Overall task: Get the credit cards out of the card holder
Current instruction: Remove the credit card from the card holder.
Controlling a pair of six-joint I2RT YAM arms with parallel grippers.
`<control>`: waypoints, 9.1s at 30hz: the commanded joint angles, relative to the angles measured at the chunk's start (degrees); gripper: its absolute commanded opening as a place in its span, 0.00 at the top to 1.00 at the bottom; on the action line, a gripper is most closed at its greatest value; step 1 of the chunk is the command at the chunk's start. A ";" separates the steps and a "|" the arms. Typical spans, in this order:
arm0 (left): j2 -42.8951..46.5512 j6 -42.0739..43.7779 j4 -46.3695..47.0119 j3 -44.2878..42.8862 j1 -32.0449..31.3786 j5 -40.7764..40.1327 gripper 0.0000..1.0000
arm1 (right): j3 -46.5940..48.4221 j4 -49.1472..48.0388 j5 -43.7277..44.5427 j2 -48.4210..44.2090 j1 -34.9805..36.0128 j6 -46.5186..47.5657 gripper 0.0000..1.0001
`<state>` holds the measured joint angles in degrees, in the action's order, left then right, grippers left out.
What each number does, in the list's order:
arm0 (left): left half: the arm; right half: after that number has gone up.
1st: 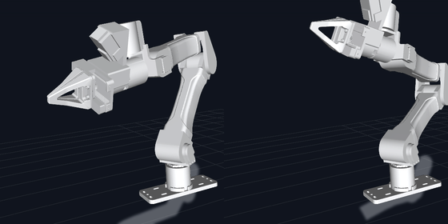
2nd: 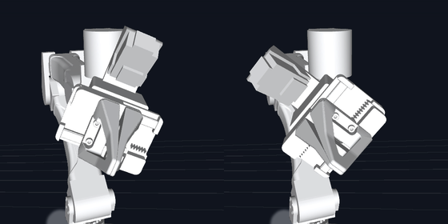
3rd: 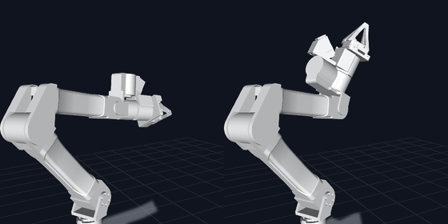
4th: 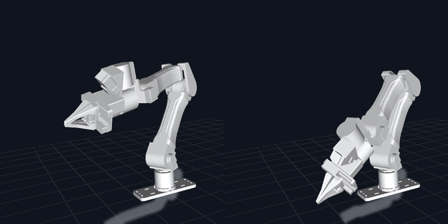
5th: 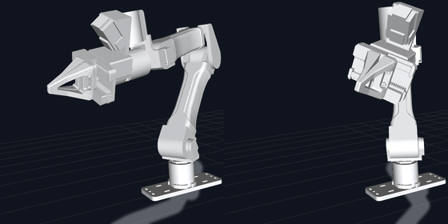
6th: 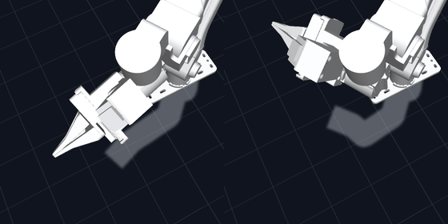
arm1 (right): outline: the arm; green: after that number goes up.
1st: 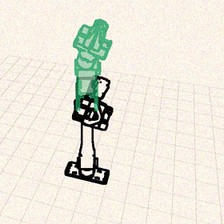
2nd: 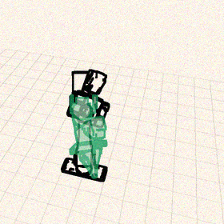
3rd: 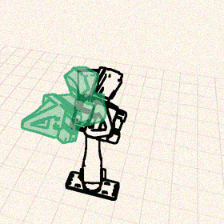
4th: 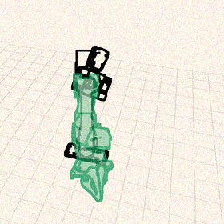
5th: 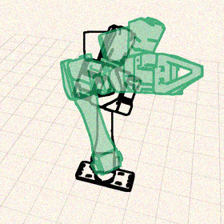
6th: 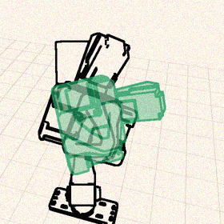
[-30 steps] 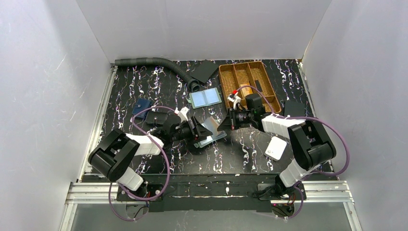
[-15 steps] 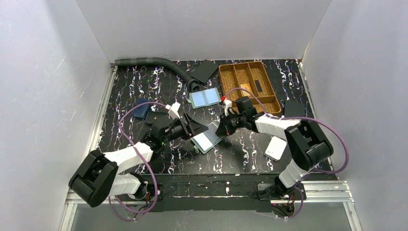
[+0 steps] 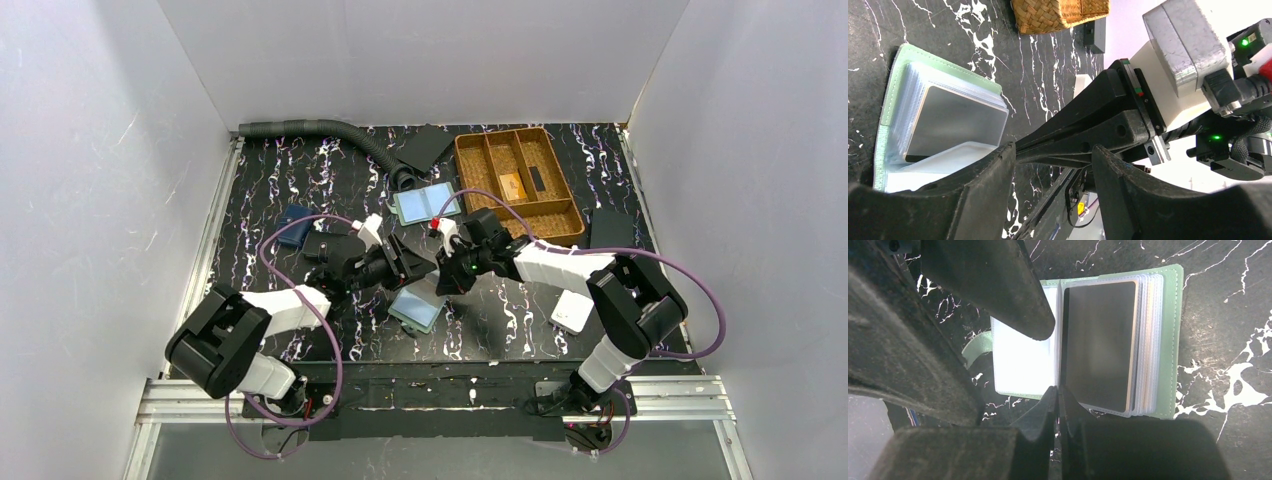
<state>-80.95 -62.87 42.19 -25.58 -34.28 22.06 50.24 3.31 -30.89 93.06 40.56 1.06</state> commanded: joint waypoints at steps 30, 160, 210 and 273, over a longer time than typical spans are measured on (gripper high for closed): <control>-3.54 -3.98 4.50 7.86 0.13 -2.85 0.47 | 1.15 -2.78 -4.94 6.68 -7.77 -9.76 0.81; -2.92 17.28 24.60 5.56 4.13 24.29 1.00 | 0.73 -12.11 -36.33 3.32 -10.37 -12.89 0.67; -16.65 7.41 38.40 11.97 12.30 32.78 1.00 | 2.49 -4.08 -30.76 11.52 -13.03 -6.04 0.99; -1.80 7.07 24.23 14.38 8.83 16.40 0.59 | 4.94 1.43 -38.08 14.70 -13.49 -1.41 0.99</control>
<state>-89.56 -59.09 73.08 -11.14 -25.63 42.30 53.15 4.21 -68.18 109.03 27.07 -1.26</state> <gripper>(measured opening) 0.403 0.042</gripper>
